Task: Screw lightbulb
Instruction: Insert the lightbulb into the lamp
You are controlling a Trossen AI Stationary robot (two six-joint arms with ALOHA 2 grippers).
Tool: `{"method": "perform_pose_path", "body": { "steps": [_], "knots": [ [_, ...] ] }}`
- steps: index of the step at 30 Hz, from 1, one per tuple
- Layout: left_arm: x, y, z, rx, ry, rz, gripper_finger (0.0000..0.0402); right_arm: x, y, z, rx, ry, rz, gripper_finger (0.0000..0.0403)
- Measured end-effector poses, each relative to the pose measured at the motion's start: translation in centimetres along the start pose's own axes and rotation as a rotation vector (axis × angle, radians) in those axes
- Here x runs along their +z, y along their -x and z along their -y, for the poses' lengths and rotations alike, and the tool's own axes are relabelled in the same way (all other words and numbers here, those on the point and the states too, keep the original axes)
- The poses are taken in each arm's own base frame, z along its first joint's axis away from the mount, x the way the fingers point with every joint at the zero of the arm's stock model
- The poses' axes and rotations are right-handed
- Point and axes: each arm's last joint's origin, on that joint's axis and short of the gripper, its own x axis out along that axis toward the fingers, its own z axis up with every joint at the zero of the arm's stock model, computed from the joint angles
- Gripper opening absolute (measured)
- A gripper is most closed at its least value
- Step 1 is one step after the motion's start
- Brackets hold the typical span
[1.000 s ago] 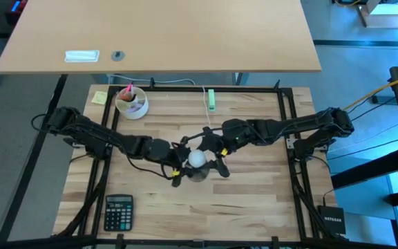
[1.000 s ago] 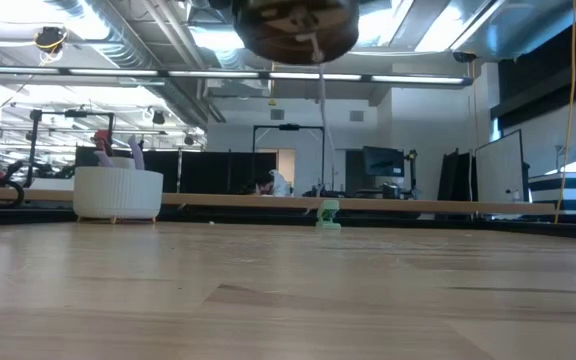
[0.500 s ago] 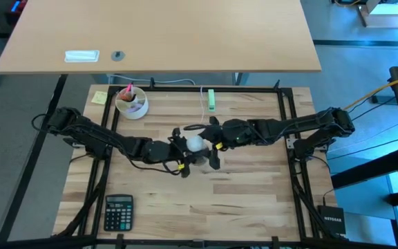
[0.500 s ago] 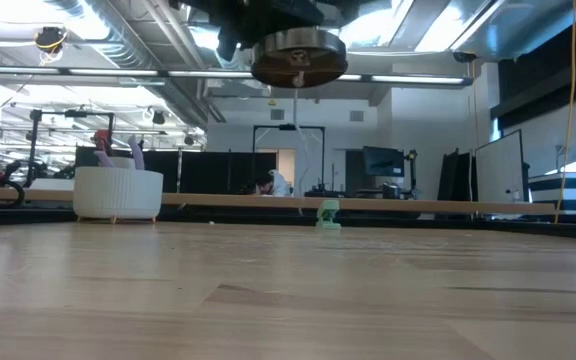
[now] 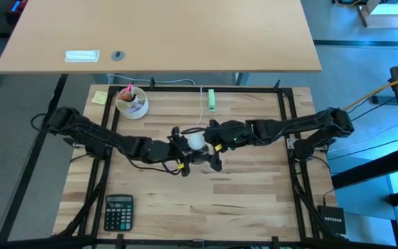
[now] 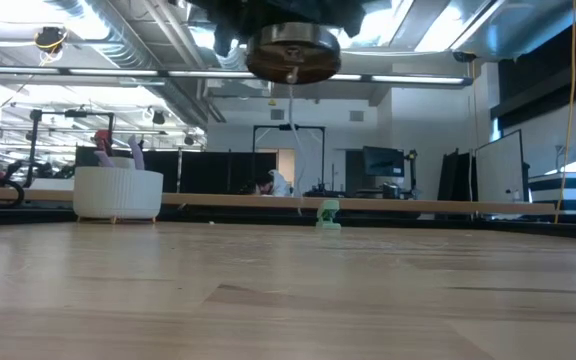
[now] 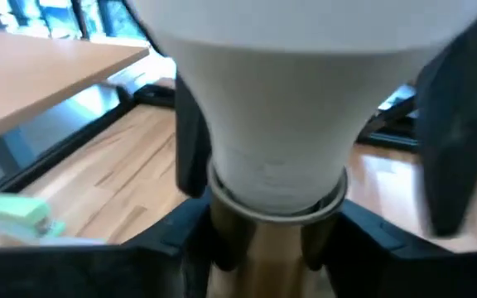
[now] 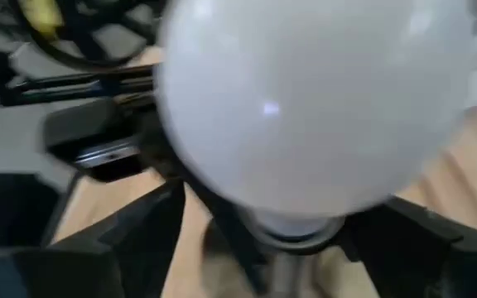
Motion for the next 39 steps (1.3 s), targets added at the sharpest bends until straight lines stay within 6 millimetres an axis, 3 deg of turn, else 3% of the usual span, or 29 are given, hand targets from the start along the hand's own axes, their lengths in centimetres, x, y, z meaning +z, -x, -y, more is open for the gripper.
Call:
{"method": "perform_pose_path", "body": {
  "steps": [6,12,18,26,33,39],
  "knots": [
    [-0.2,0.0,0.0,0.000,-0.030,-0.013,0.0164,0.3,3.2,-0.1,0.032,0.023,-0.057,0.0358],
    [-0.3,0.0,0.1,-0.018,-0.059,-0.028,0.0164,-1.8,5.8,0.2,0.011,0.049,-0.214,0.0362],
    [-1.7,-1.1,0.4,-0.027,-0.093,-0.064,0.0164,-6.6,4.3,1.1,0.031,0.049,-0.121,0.0352],
    [-5.7,-4.5,0.9,0.001,-0.108,-0.111,0.0164,-14.4,2.4,2.6,0.011,-0.048,0.031,0.0344],
    [-7.0,-6.4,0.2,-0.006,-0.075,-0.087,0.0164,-15.6,2.5,2.9,-0.020,-0.032,0.012,0.0344],
    [-10.3,-7.7,-0.7,0.001,-0.025,-0.122,0.0164,-15.9,2.5,2.9,-0.027,-0.021,-0.017,0.0344]
  ]
}}
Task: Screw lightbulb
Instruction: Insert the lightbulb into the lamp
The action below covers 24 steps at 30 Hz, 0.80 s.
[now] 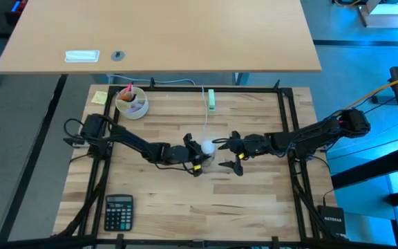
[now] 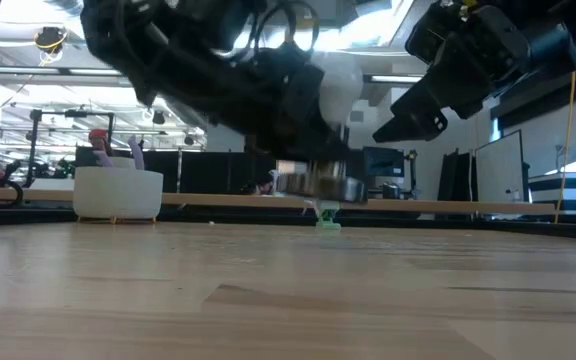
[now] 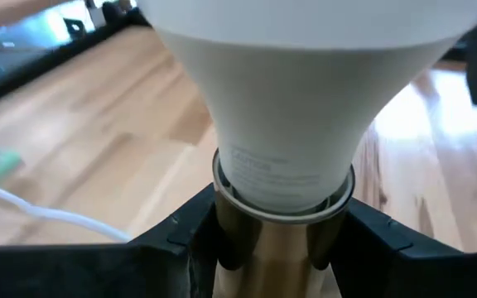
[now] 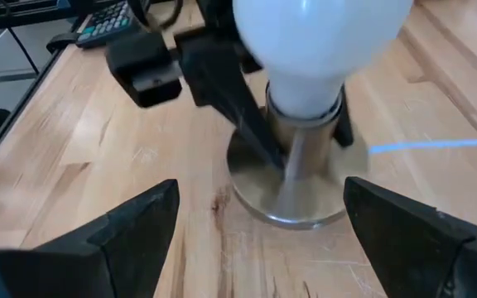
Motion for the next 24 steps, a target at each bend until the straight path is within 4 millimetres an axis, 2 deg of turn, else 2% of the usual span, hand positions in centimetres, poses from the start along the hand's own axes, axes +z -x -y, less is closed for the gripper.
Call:
{"method": "perform_pose_path", "body": {
  "steps": [5,11,20,24],
  "knots": [
    [-1.8,-1.0,0.2,0.001,0.006,-0.019,0.0164,0.0,0.0,0.0,0.000,0.000,-0.001,0.0344],
    [-2.9,-1.8,-0.2,0.014,0.006,-0.034,0.0176,-0.2,0.0,0.0,-0.005,0.004,-0.026,0.0344],
    [-3.2,-1.9,-1.2,0.027,-0.034,-0.114,0.0237,-0.4,0.0,0.1,-0.021,0.023,-0.044,0.0344],
    [-1.8,-0.4,-1.5,-0.018,-0.063,-0.198,0.0253,-0.6,0.0,0.2,-0.046,0.024,-0.059,0.0344]
  ]
}}
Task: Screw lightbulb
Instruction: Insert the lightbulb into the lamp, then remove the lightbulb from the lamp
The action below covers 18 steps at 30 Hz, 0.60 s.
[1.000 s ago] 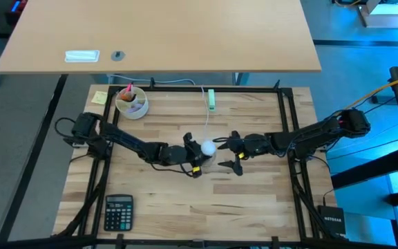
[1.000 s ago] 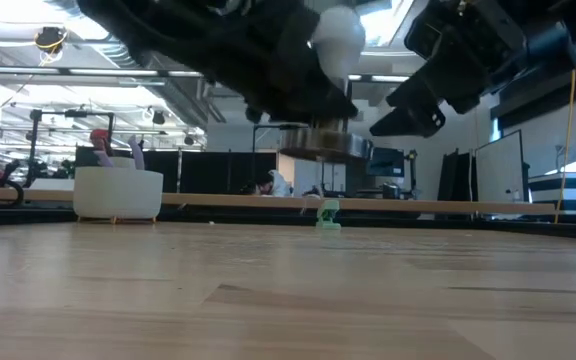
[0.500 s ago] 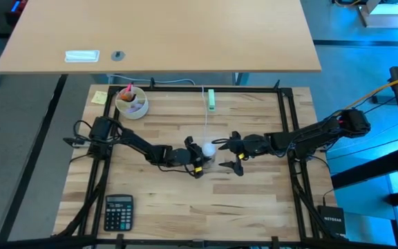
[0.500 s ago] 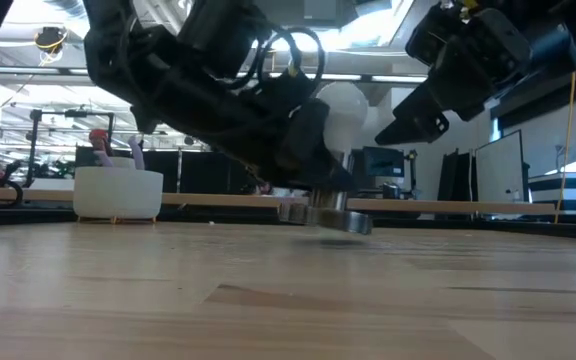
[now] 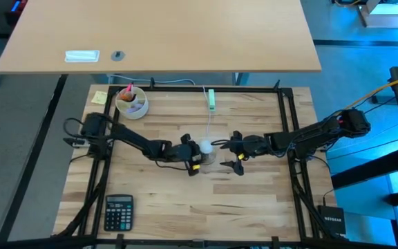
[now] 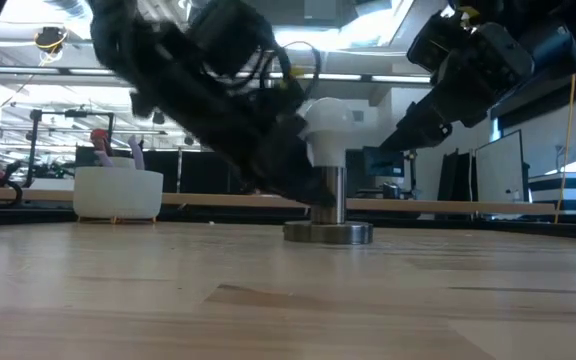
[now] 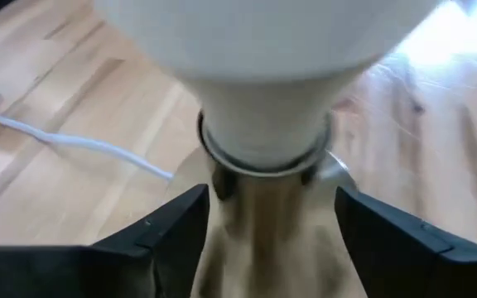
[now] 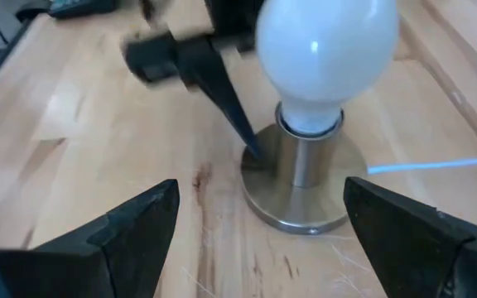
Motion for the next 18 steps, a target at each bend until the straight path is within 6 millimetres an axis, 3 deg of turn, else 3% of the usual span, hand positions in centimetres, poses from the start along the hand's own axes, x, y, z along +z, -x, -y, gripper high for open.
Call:
{"method": "perform_pose_path", "body": {
  "steps": [4,8,12,15,18],
  "knots": [
    [2.1,3.3,-0.8,-0.016,-0.019,-0.065,0.0261,-0.2,0.0,0.1,-0.034,-0.016,-0.018,0.0344],
    [4.7,7.2,-1.6,-0.027,-0.006,-0.024,0.0262,-0.8,-0.6,0.3,-0.079,-0.040,-0.053,0.0344],
    [7.1,10.6,-2.5,-0.040,0.018,0.053,0.0262,-1.6,-2.0,0.9,-0.096,0.086,-0.066,0.0344],
    [8.5,12.2,-3.2,-0.032,0.021,0.050,0.0262,-2.3,-3.3,1.7,-0.036,0.111,0.037,0.0344],
    [9.2,12.6,-3.5,-0.017,0.019,0.010,0.0263,-3.4,-4.1,2.7,-0.009,0.096,0.092,0.0343]
  ]
}}
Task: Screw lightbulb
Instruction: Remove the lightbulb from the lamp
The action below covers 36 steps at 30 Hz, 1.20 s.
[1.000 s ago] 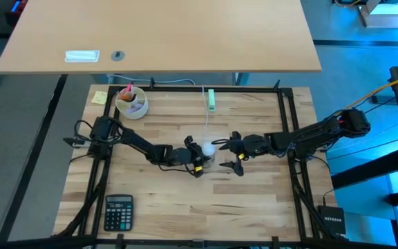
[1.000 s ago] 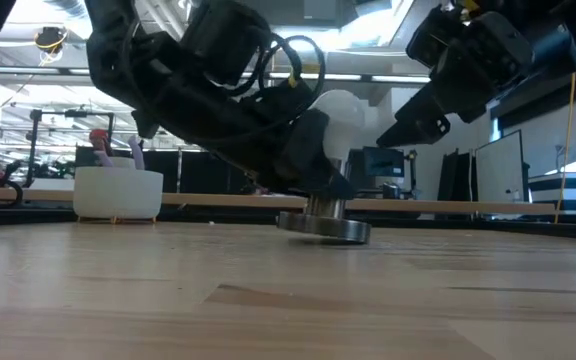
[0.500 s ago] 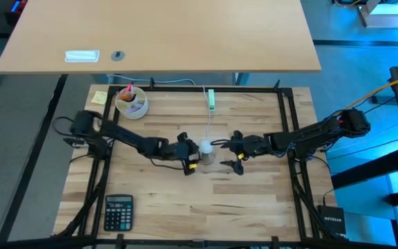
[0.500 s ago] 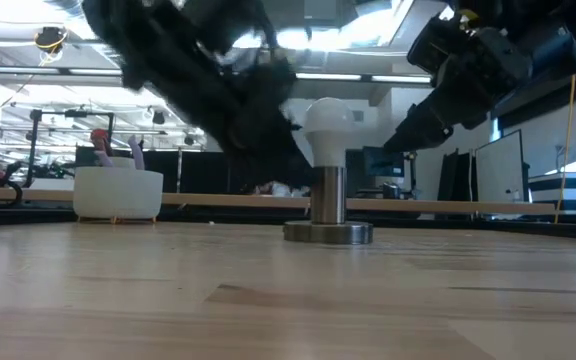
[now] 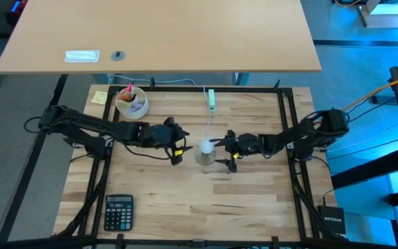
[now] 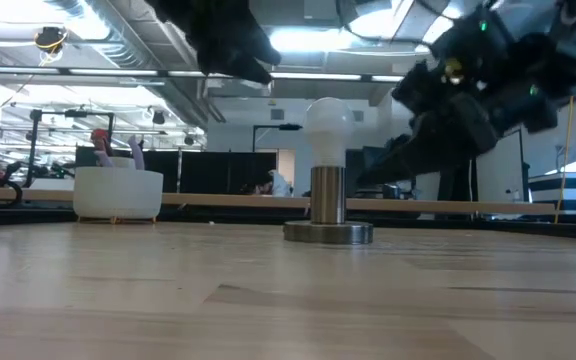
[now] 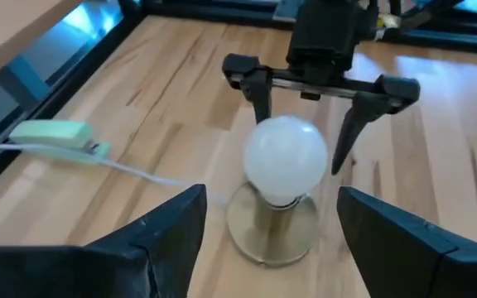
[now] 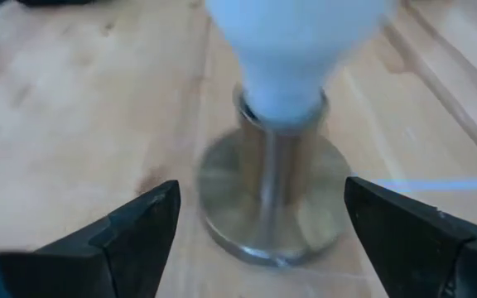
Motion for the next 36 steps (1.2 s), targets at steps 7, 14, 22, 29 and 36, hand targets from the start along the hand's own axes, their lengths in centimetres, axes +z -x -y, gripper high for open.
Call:
{"method": "perform_pose_path", "body": {
  "steps": [7,14,22,29,36],
  "knots": [
    [1.4,-0.1,-0.3,0.012,0.041,0.020,0.0263,-2.0,-1.4,1.1,0.049,0.019,0.074,0.0305],
    [1.5,-0.2,-0.4,0.018,0.087,0.017,0.0263,-3.1,-3.9,1.4,0.078,0.044,0.052,0.0272],
    [2.8,-1.5,0.2,-0.001,0.006,-0.100,0.0263,-3.7,-4.4,1.5,0.058,0.079,0.045,0.0240],
    [4.6,-4.5,0.5,-0.099,-0.144,-0.322,0.0263,-3.8,-4.4,1.5,0.059,0.085,0.046,0.0233],
    [7.1,-6.3,0.5,-0.170,-0.311,-0.400,0.0263,-3.8,-4.4,1.5,0.062,0.083,0.041,0.0233]
  ]
}}
